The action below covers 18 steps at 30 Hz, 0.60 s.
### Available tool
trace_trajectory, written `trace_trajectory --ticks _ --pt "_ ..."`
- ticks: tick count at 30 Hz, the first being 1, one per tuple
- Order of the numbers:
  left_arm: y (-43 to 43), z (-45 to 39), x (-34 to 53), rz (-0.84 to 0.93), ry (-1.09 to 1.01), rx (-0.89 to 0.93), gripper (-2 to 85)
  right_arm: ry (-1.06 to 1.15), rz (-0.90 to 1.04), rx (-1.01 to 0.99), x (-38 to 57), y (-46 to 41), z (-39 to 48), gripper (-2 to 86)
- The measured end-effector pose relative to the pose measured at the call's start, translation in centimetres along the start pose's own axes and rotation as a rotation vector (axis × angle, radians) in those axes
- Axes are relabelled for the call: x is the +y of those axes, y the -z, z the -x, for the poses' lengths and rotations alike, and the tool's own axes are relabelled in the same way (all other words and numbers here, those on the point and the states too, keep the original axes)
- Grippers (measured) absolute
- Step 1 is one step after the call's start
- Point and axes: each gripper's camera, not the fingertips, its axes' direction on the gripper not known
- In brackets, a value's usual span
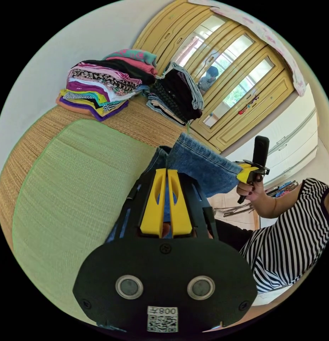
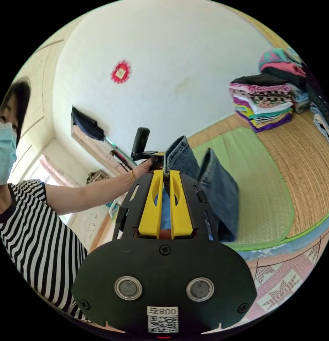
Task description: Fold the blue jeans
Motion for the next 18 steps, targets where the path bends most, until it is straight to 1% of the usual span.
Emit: trace_trajectory --ticks 3,6,9,11,13,15,17,18 --pt "2.9 2.0 5.4 -0.043 0.063 0.001 0.4 0.039 0.103 -0.048 -0.2 -6.3 3.5 3.0" --pt "4.5 4.4 11.1 -0.023 0.159 -0.082 0.4 0.046 0.181 -0.029 0.2 -12.4 5.7 3.1" --pt "5.7 7.8 18.0 -0.003 0.369 -0.148 0.3 -0.005 0.272 -0.024 1.2 -18.7 6.4 3.3" --pt "6.9 10.5 24.3 0.005 0.557 -0.188 0.2 -0.017 0.375 0.025 2.3 -24.0 7.2 3.4" --pt "7.7 11.7 28.7 0.017 0.667 -0.207 0.1 -0.019 0.450 0.044 3.2 -27.9 7.8 3.5" --pt "8.3 12.1 31.8 0.009 0.704 -0.167 0.2 -0.006 0.536 0.078 4.2 -31.7 8.5 3.7" --pt "8.8 11.7 33.7 0.004 0.677 -0.153 0.3 0.005 0.644 0.135 5.3 -35.9 9.6 4.1" --pt "8.9 11.5 33.9 0.007 0.663 -0.150 0.4 0.011 0.660 0.155 5.5 -36.6 9.9 4.3"
